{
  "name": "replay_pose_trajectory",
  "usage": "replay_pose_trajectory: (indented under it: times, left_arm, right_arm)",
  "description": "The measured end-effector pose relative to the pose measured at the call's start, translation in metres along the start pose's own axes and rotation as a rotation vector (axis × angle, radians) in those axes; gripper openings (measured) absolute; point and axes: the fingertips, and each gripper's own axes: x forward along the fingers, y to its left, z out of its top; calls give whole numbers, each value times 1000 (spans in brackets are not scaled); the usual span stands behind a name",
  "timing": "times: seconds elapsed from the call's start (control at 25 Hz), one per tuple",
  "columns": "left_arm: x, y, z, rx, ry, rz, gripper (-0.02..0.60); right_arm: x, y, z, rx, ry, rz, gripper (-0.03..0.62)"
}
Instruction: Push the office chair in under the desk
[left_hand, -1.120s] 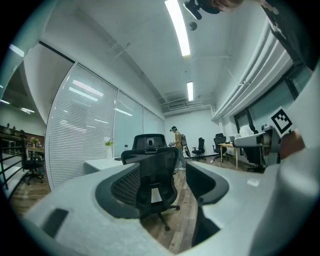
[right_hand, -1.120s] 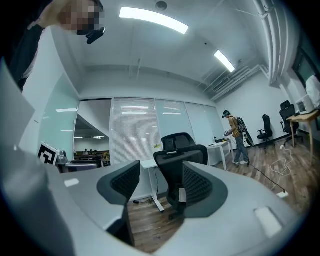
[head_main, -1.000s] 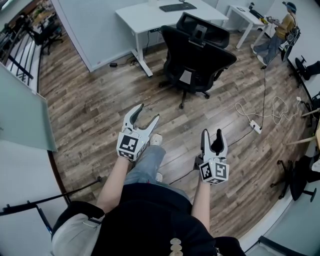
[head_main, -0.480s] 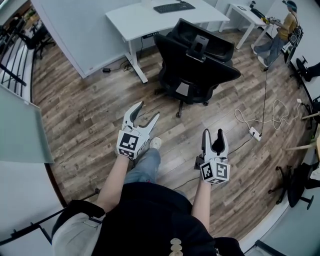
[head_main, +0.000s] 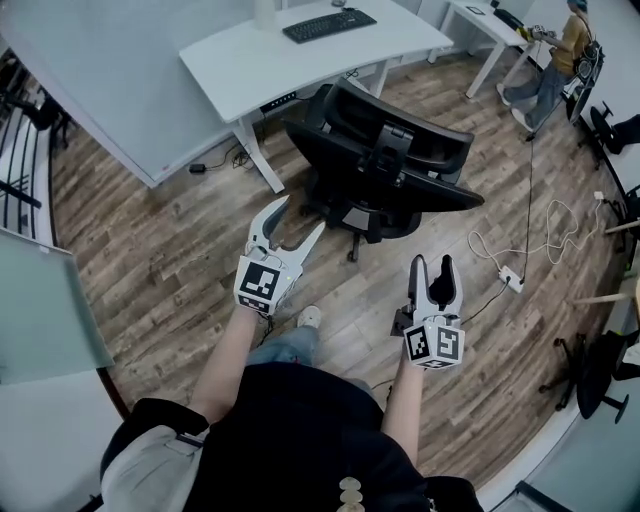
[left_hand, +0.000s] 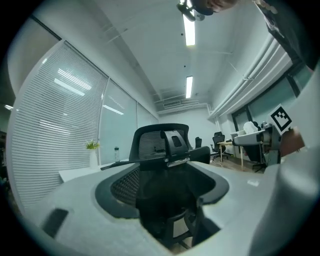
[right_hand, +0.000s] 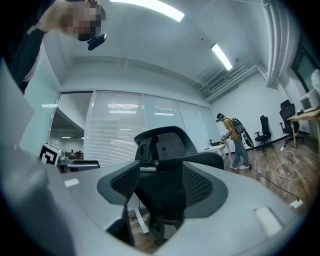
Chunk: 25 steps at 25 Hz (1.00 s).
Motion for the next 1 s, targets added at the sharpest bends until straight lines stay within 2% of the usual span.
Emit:
replay_pose_trajectory:
  times: [0.2, 0.44, 0.84, 1.0]
  left_arm:
    - [54, 30, 13, 17, -34, -36, 278]
    - [98, 44, 17, 29, -46, -75, 278]
    - [133, 47, 21, 32, -47, -108, 278]
    - [139, 48, 24, 54, -38, -92, 278]
  right_arm:
    - [50, -14, 11, -4, -34, -28, 255]
    - [87, -30, 10, 5, -46, -48, 255]
    - [112, -43, 26, -24, -45, -31, 255]
    - [120, -46, 34, -65, -25, 13, 255]
